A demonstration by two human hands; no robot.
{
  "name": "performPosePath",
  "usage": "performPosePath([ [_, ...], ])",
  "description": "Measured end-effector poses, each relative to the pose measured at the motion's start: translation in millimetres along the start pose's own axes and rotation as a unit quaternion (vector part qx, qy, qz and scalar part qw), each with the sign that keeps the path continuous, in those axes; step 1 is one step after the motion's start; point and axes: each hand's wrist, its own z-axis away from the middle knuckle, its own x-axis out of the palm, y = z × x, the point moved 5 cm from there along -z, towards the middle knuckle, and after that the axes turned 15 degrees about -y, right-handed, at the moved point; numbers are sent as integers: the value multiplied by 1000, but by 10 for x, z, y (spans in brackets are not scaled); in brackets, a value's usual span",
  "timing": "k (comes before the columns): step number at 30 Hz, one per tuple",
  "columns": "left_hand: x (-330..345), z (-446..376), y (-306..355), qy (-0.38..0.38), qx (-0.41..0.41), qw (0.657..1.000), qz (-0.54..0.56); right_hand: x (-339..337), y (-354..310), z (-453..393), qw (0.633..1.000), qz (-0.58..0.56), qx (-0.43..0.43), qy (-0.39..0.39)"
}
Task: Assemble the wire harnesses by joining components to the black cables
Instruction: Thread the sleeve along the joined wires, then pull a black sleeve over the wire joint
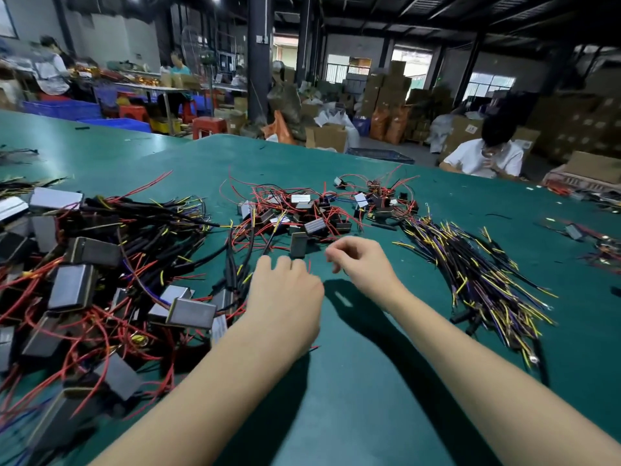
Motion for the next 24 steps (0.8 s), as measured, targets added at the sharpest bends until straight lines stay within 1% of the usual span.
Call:
performPosePath([
  [2, -11, -117, 126, -12, 22, 999, 21, -134, 139, 178, 992, -124, 26, -5],
  [3, -12, -187, 161, -21, 29, 999, 35, -199, 198, 259, 979, -202, 34, -6],
  [4, -15, -268, 177, -34, 34, 998, 51, -255, 245, 332, 958, -283, 38, -11],
  [6, -40, -453, 156, -59, 33, 995, 75, -339, 324, 459, 906, -421, 39, -26],
  [9, -114, -768, 58, -75, 3, 994, 75, -425, 447, 601, 843, -534, 40, -44],
  [11, -205, -991, -1, -44, -25, 996, 77, -478, 514, 636, 813, -580, 32, -36],
  [12, -242, -1104, -33, -25, -41, 995, 84, -501, 542, 632, 805, -593, 32, -21],
  [13, -261, -1213, -62, -11, -57, 994, 97, -526, 573, 627, 801, -598, 36, 1],
  [15, -217, -1413, -136, -12, -93, 986, 135, -552, 614, 612, 802, -595, 51, 35],
  [18, -25, -1629, -240, -47, -130, 970, 200, -532, 631, 595, 809, -582, 69, 39],
  [19, 28, -1664, -260, -45, -136, 968, 205, -524, 633, 595, 813, -576, 72, 37],
  [22, 73, -1682, -293, 11, -134, 971, 197, -510, 628, 599, 827, -555, 79, 34],
  [24, 53, -1635, -317, 46, -113, 957, 262, -504, 627, 605, 832, -547, 81, 35],
])
